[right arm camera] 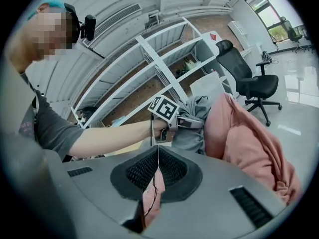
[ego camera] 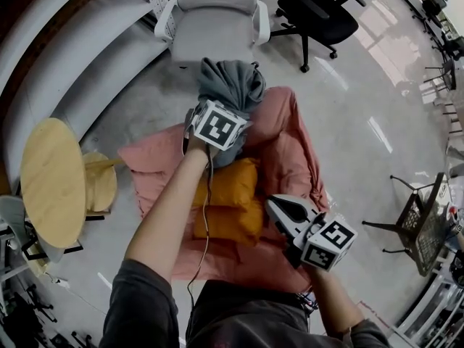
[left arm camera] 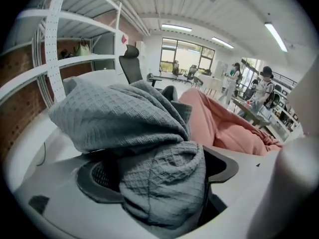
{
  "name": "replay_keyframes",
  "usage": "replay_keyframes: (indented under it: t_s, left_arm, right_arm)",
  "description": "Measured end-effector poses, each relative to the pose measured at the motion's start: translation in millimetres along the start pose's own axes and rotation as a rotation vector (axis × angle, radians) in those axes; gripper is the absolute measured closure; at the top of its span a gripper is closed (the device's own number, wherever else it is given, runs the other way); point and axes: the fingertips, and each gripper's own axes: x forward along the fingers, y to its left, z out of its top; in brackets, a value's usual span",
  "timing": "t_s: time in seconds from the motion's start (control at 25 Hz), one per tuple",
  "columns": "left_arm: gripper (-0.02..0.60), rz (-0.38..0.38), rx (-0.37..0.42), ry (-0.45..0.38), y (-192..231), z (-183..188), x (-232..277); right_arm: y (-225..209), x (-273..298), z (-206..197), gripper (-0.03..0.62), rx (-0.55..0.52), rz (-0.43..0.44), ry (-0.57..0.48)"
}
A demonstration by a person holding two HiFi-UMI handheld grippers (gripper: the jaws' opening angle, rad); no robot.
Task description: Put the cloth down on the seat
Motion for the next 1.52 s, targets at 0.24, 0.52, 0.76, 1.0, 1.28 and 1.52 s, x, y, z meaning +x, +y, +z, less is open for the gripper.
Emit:
replay_keyframes:
  t_s: [0.24, 0.52, 0.76, 1.0, 1.28, 1.52]
  left_arm:
    - [0.107, 0.146, -0.044, -0.088, 21.8, 6.4, -28.0]
    - [0.107, -0.013, -0.066, -0.051, 4.0, 8.7, -17.4]
    - [0.153, 0.077, -0.115, 0.01, 19.6, -38.4, 16.2]
    - [0.408, 0.271, -0.024, 0.044, 46.6, -73.8, 35.7]
    - [0.5, 0.237, -0.05, -0.173, 13.0, -38.4, -14.2]
    - [0.506, 0.228, 0.044, -0.252, -57.8, -35.0, -65.3]
  right_arm:
    - [-6.1, -14.0, 2.9, 0.58, 0.01, -0.015, -0.02]
    - [1.3, -13.0, 1.3, 0.58, 0.014, 0.002, -0.008]
    - [4.1, -9.7, -0.6, 0.58, 0.002, 0.007, 0.007]
    - [2.3, -11.3, -13.4, 0.58, 0.009, 0.012, 0.032]
    - [3.3, -13.8, -12.6, 0.58, 0.025, 0.036, 0.023]
    - [28.6, -14.7, 4.2, 0.58, -0.014, 0.116, -0.01]
